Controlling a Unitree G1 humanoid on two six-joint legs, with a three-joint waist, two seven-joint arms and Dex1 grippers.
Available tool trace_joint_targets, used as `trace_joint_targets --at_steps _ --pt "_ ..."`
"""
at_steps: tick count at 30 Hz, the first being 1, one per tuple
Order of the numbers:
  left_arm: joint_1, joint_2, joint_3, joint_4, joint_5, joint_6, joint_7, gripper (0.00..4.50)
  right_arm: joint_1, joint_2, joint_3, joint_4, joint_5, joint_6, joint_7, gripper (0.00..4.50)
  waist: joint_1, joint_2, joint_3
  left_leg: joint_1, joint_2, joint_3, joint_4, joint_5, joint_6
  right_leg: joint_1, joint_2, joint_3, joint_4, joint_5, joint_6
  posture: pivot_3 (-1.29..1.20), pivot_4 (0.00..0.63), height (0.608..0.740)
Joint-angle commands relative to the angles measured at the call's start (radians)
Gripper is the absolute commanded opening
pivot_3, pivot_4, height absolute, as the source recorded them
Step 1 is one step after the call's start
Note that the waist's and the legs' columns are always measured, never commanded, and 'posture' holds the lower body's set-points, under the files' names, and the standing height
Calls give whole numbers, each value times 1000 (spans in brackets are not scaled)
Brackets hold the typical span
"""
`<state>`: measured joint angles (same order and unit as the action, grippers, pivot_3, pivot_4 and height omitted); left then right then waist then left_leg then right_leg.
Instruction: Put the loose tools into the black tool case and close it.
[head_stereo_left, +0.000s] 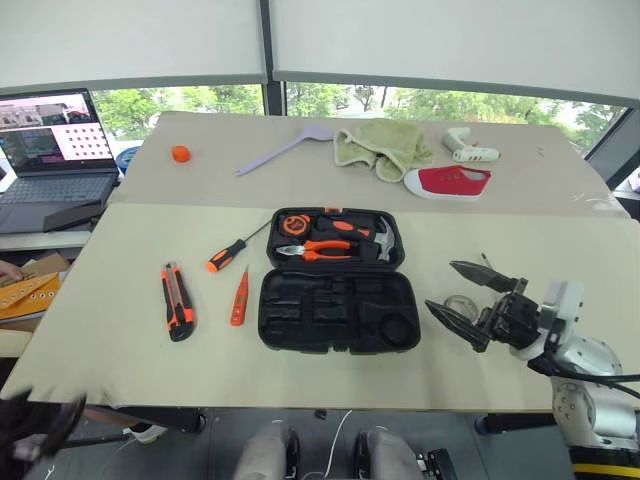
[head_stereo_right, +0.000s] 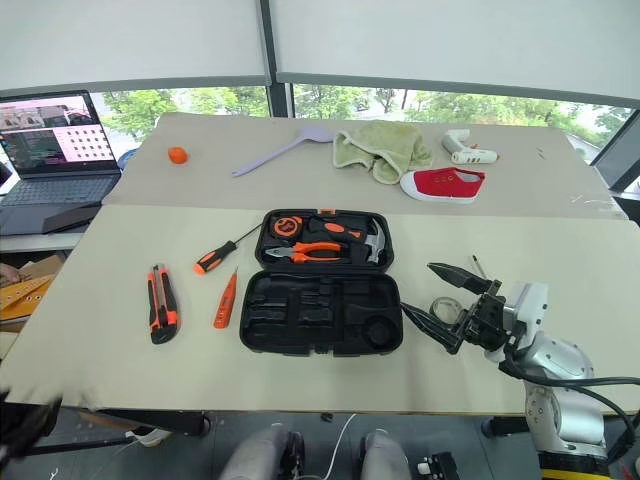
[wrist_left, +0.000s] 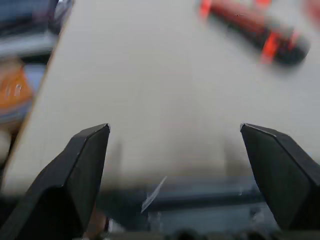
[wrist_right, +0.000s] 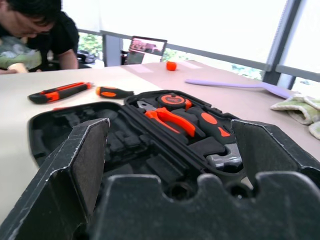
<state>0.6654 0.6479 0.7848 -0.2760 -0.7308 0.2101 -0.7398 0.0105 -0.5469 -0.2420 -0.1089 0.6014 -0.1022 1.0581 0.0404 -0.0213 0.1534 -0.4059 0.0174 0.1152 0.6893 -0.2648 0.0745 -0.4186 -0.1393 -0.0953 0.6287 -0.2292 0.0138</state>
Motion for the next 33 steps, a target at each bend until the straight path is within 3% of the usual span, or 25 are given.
trace_joint_targets --at_steps 1,5,8,14,19,20,21,28,33 --pt "-126 150 -72 -62 -36 198 48 4478 -9 6 -6 -22 -21 -18 -22 4500 -6 1 0 0 0 0 0 0 0 1 2 0 0 1 1 0 150 740" --pt "-438 283 -275 25 -2 357 68 4478 -25 9 -3 0 -33 -13 -28 4500 -18 3 0 0 -1 3 1 8 0 5 8 2 1 2 3 0 150 740" --pt "-701 306 -458 162 76 418 43 4478 -34 11 -9 9 -29 -8 -40 4500 -26 3 1 1 -1 2 0 11 -2 6 11 1 2 2 3 0 150 740" --pt "-1079 206 -750 487 300 328 -44 4478 -7 27 -27 -4 -25 -22 -64 4500 -34 3 1 2 -1 4 -2 12 -4 6 12 2 2 2 3 0 150 740" --pt "-1237 116 -828 725 418 223 -85 4478 25 44 -28 -44 -21 -30 -74 4500 -34 2 2 1 -1 4 -2 13 -4 5 13 2 2 2 3 0 150 740" --pt "-1259 101 -829 762 431 215 -81 3954 28 47 -28 -52 -20 -30 -76 4500 -33 2 2 1 -1 5 -2 13 -4 5 13 3 2 2 3 0 150 740" --pt "-1276 91 -832 792 445 209 -82 3741 31 49 -28 -60 -19 -30 -78 4500 -32 2 2 1 -1 4 -2 13 -4 5 13 3 2 2 3 0 150 740" --pt "-1312 76 -808 871 495 110 -128 1045 25 44 -13 -135 -22 1 -115 4500 -30 2 2 1 -1 4 -2 13 -3 5 11 3 3 2 3 0 150 740" --pt "-1313 98 -706 835 447 -98 -210 906 -4 7 -10 -204 7 51 -118 4500 -30 2 2 -2 -1 4 -2 13 -3 1 11 3 3 3 3 0 150 740"
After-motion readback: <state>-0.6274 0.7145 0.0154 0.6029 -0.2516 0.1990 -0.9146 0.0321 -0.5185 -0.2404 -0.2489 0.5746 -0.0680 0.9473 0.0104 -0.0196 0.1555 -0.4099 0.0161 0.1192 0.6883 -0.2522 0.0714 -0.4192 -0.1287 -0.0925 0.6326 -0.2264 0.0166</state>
